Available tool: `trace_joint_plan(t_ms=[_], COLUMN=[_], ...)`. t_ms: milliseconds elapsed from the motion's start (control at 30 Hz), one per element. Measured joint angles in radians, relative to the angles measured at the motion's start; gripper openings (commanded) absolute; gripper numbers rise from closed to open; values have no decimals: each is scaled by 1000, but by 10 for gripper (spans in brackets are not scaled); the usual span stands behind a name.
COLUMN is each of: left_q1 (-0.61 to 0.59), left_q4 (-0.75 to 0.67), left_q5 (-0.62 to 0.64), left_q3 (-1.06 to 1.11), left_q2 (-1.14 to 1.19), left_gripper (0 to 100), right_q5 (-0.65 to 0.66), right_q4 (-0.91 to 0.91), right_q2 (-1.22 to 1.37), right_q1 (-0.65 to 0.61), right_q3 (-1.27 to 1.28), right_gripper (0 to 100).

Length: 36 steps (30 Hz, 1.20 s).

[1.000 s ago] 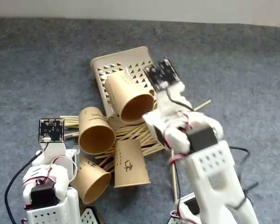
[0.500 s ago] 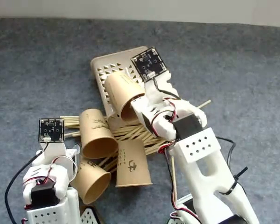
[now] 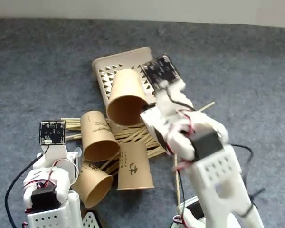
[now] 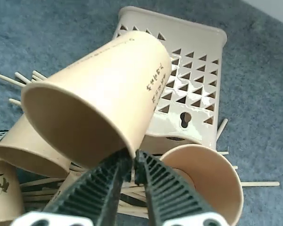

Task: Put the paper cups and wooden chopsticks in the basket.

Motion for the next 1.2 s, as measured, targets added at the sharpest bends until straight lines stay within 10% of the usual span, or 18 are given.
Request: trace_joint_plan(t_ms=[400,1200], left_q1=[-38,-41], left_q4=[0,0], left_q5=[2,0], left_q3=[0,12], left_q2=[0,0], left_gripper=[196,197], right_q5=[0,339], right_q4=[304,404], right_q2=[-322,-364], right_q1=[43,795], right_q3=[-14,51], right_gripper=[5,5])
